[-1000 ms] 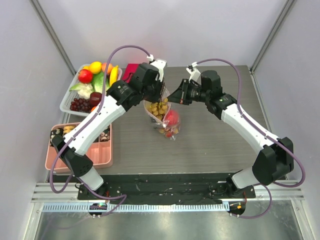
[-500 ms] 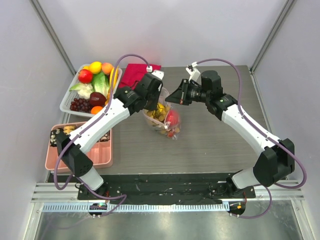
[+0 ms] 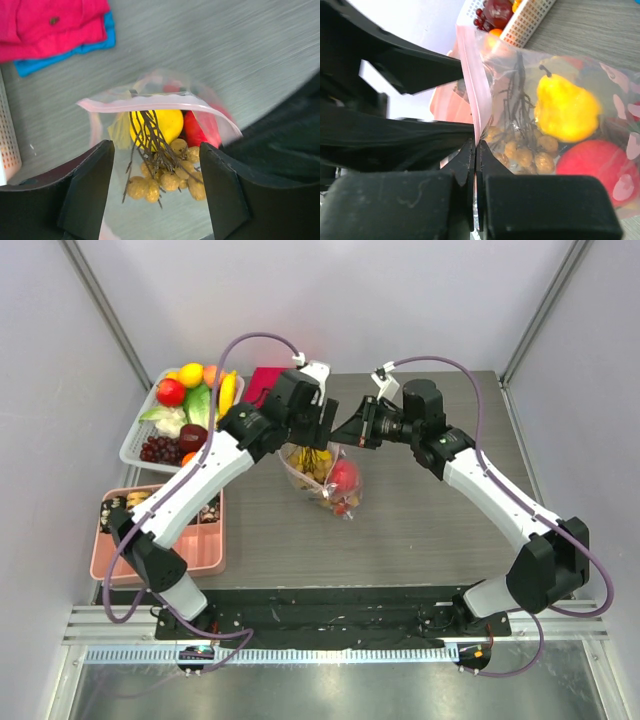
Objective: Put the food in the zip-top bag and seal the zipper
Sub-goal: Place the fake fruit in the zipper food storage bag, then pick up the fake fruit from the bin.
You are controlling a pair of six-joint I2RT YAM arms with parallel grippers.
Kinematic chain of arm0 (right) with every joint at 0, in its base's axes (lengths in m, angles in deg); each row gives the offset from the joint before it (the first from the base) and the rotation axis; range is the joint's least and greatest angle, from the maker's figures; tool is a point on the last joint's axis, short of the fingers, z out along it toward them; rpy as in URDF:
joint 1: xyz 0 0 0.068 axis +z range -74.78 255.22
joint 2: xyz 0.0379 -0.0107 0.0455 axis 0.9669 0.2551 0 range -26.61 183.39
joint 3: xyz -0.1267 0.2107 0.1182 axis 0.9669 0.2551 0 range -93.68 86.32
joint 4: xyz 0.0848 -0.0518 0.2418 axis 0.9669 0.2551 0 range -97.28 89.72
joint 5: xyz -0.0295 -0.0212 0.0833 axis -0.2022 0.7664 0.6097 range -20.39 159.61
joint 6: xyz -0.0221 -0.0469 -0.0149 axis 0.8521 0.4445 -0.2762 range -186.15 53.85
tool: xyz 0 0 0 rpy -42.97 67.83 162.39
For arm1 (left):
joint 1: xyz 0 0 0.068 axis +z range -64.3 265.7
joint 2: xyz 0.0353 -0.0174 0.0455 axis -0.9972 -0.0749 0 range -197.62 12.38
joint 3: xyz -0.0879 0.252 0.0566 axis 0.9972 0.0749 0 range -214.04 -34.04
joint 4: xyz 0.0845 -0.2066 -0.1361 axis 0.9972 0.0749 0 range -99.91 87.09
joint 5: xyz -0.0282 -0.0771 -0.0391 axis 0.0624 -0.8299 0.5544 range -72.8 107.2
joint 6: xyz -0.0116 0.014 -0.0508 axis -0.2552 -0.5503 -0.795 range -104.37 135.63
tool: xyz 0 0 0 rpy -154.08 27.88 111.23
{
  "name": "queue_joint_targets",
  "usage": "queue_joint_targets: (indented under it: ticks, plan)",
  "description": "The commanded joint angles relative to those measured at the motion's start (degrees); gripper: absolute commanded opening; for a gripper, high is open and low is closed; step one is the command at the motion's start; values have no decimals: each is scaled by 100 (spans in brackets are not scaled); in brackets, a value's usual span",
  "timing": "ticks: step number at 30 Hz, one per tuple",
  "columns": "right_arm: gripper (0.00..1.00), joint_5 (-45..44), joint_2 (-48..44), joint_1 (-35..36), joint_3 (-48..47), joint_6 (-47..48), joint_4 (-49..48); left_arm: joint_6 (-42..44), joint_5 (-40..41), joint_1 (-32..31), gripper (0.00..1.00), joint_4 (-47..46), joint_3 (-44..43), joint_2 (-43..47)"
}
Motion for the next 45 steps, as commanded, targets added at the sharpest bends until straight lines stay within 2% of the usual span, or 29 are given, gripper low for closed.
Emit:
queue_joint_targets:
  ticks: [1,4,5,6,7,9,10,13,16,19,22,24,28,31,32,35,45]
  plan:
    - [1,40,-377,35,-423,-298,-461,221,-915,345,74,-171,-401,724]
    - [1,-13,-351,35,-371,-343,-461,186,-1766,845,84,-39,-340,1039]
    - [1,-48,-351,26,-319,-308,-426,151,-1942,1282,92,-47,-244,1137]
    - [1,-83,-351,35,-283,-273,-408,125,-2545,1564,95,-82,-42,1233]
    - [1,-101,-360,35,-248,-264,-408,151,-2838,2220,98,-143,81,1400]
    - [1,-109,-351,35,-160,-237,-399,168,-3601,2882,100,-249,310,1533]
    - [1,-136,-351,26,-142,-220,-373,247,-3718,3434,100,-223,476,1585]
    - [1,-145,-334,35,-125,-141,-329,685,-3650,4201,100,22,688,1481]
    - [1,-136,-299,26,-116,-132,-329,1099,-3509,4904,100,-21,943,1297]
    - [1,-127,-254,26,-98,-140,-338,1328,-3386,5275,100,-74,997,744]
    - [1,-127,-237,35,-98,-97,-338,1443,-3115,5338,100,-100,909,146]
    - [1,-127,-237,26,-98,-70,-320,1215,-2834,5338,100,-380,970,-153]
    - [1,-127,-184,35,-98,-61,-311,618,-2262,5329,100,-828,988,-619]
    - [1,-127,-140,26,-124,-61,-312,29,-1568,5329,100,-1023,857,-953]
    - [1,-118,-123,26,-133,-61,-311,-111,-1096,5329,100,-1023,795,-1032]
    - [1,-118,-70,35,-160,-61,-311,-516,-663,5329,100,-1093,645,-1314]
    - [1,-101,27,26,-133,-44,-320,-1518,-933,5312,100,-1260,645,-1613]
